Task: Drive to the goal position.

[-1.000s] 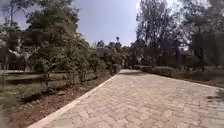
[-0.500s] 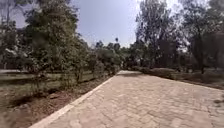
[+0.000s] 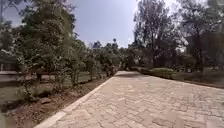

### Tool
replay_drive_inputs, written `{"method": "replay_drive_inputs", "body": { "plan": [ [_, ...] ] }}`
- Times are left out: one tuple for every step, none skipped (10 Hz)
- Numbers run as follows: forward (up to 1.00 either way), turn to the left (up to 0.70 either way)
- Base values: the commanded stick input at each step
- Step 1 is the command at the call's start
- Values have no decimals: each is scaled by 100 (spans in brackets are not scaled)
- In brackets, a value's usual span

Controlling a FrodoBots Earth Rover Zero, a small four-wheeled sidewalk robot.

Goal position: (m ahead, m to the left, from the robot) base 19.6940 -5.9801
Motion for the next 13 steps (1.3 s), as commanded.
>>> {"method": "replay_drive_inputs", "body": {
  "plan": [
    [50,-50],
    [50,-50],
    [50,-50],
    [50,-50],
    [50,-50],
    [50,-47],
    [50,0],
    [50,0],
    [50,0],
    [50,0],
    [50,0],
    [50,0],
    [50,0]
  ]
}}
